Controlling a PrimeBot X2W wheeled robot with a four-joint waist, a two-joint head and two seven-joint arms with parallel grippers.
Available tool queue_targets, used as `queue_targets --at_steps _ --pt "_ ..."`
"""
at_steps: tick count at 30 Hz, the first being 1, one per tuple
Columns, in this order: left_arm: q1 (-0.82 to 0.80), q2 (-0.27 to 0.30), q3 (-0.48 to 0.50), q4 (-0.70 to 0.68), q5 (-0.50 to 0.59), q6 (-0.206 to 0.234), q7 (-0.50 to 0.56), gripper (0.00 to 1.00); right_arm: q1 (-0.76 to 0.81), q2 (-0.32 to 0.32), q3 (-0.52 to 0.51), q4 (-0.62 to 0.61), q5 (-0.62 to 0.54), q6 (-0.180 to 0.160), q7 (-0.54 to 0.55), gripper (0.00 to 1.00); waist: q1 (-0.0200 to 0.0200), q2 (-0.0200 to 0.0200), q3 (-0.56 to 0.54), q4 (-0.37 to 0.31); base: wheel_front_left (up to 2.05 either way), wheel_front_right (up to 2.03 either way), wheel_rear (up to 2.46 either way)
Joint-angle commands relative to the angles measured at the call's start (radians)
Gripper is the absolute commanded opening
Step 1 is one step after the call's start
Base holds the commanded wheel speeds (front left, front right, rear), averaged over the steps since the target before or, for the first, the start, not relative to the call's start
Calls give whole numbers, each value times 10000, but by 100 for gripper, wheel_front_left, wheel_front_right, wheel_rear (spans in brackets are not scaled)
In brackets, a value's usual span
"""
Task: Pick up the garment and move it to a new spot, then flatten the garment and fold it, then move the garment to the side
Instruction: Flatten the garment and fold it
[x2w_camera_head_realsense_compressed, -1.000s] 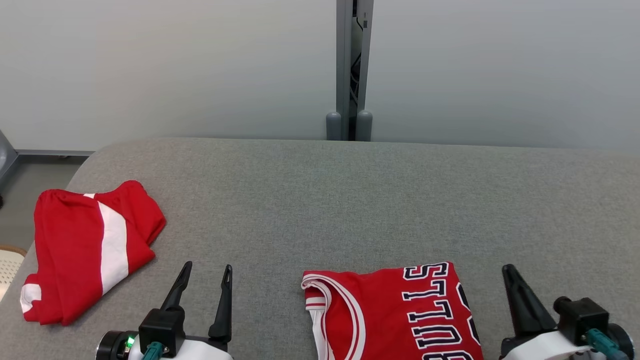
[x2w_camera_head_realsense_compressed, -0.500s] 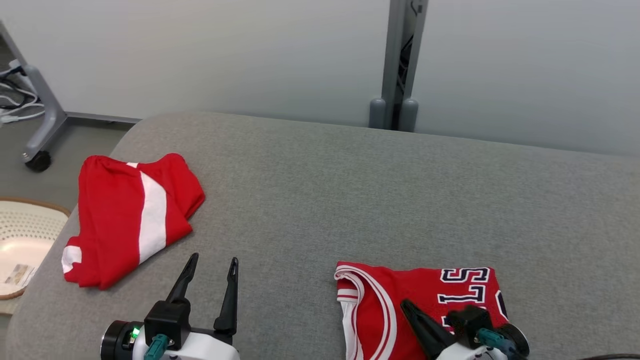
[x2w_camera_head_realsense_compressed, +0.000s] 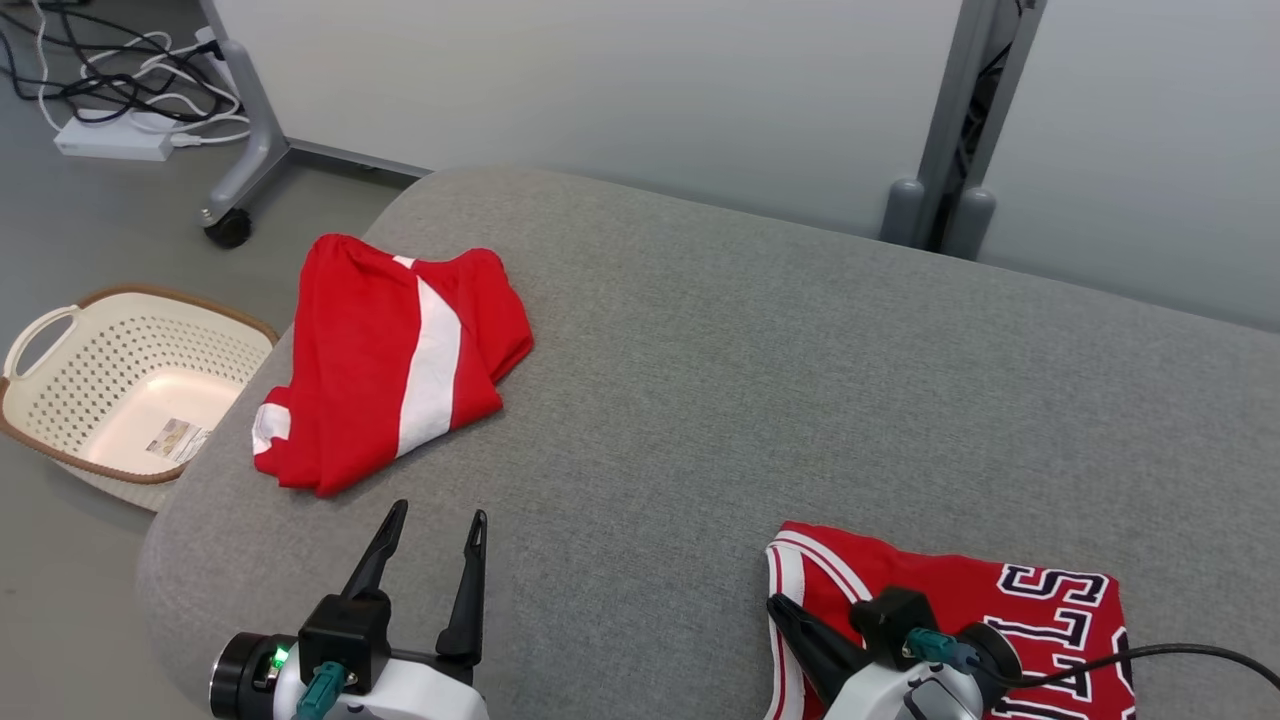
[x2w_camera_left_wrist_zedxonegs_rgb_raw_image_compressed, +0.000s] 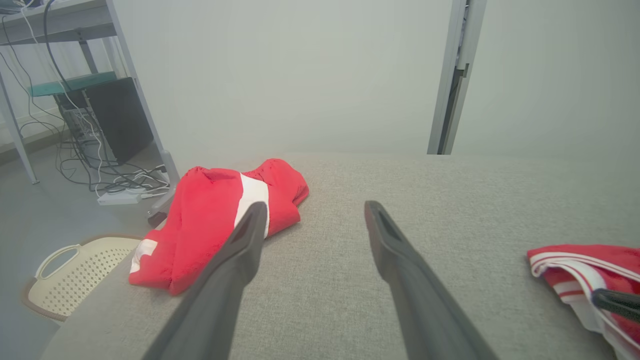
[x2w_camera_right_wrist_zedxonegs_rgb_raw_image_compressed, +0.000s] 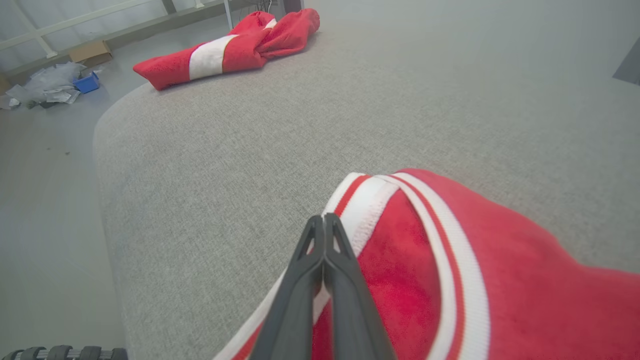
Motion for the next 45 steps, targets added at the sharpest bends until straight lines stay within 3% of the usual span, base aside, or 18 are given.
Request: queue_targets --at_steps 1,7,11,23,29,38,45 --pt "-133 44 22 14 -9 36 -37 100 -159 -40 120 189 121 -5 -8 0 0 0 75 240 0 0 0" --pt "-141 42 22 41 -27 78 -37 100 -446 -37 588 692 671 -5 -8 0 0 0 58 429 0 0 0" --pt "-8 41 125 29 -26 94 -37 100 -525 -40 310 398 946 -5 -8 0 0 0 -99 222 0 0 0" --pt "107 45 490 -178 -10 47 -37 100 17 -651 -1974 -1908 540 -5 -6 0 0 0 -625 -1387 0 0 0" --pt "92 45 559 -379 -60 54 -37 100 838 -1057 -3858 -3467 -410 -5 -8 0 0 0 -755 -2307 0 0 0" --pt "404 50 754 -652 -459 254 -37 100 2263 -703 -5725 -5301 -1401 -5 -8 0 0 0 -785 -3253 0 0 0" --pt "592 47 648 -714 -541 358 -37 100 3104 -545 -6189 -5275 -1883 -5 -8 0 0 0 -858 -3496 0 0 0"
